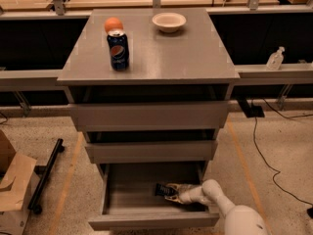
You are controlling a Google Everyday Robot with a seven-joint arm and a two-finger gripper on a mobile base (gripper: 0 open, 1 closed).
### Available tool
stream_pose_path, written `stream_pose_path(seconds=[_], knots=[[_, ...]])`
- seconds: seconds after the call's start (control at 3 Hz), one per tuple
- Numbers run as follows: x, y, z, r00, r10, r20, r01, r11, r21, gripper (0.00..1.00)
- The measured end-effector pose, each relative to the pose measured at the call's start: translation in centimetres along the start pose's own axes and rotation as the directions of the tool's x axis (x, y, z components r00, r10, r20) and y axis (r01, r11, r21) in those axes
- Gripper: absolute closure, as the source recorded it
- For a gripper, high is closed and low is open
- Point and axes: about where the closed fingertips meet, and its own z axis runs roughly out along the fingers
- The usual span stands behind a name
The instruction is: Pick rxbar blueberry from bottom drawer and place on counter
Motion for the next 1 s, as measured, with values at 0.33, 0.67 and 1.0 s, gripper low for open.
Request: stream_pose_path(seconds=[0.33,0.67,1.0], knots=[[0.0,0.0,0.0,1.0,0.0,0.0,0.0,1.0,0.0,1.0],[-0.01,0.01,0.01,1.0,0.0,0.0,0.0,1.0,0.0,0.83],[-0.03,0.01,0.0,1.0,0.0,0.0,0.0,1.0,0.0,0.84]])
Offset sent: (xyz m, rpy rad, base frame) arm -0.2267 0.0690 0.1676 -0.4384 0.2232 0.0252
